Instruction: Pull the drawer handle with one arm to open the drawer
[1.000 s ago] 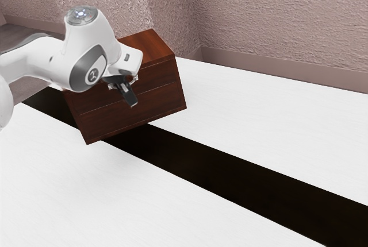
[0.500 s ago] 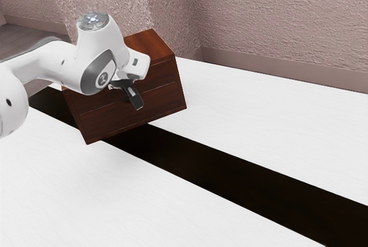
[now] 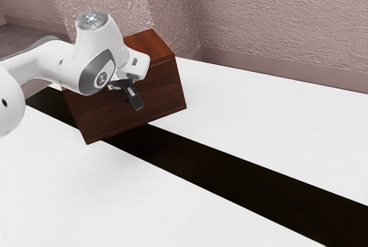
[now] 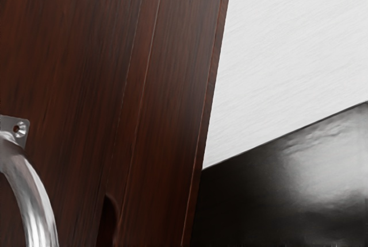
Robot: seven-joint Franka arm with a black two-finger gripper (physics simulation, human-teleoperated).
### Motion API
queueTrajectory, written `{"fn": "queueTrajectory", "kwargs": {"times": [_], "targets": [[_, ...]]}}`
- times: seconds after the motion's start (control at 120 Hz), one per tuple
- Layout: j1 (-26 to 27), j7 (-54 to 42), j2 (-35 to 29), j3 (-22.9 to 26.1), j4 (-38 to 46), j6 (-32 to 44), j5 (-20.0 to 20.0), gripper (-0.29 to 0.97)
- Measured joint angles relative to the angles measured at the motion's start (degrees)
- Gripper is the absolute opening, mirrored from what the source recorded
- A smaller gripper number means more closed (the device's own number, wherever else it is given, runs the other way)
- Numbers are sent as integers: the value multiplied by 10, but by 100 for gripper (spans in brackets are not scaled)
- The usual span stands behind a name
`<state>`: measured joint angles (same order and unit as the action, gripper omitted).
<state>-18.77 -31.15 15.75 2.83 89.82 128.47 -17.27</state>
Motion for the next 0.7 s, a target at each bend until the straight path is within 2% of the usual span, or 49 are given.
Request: {"fn": "queueTrajectory", "kwargs": {"times": [0.533, 0.7], "targets": [[0, 2, -16, 19, 32, 7, 2, 68], [-3, 4, -20, 22, 33, 6, -2, 60]]}}
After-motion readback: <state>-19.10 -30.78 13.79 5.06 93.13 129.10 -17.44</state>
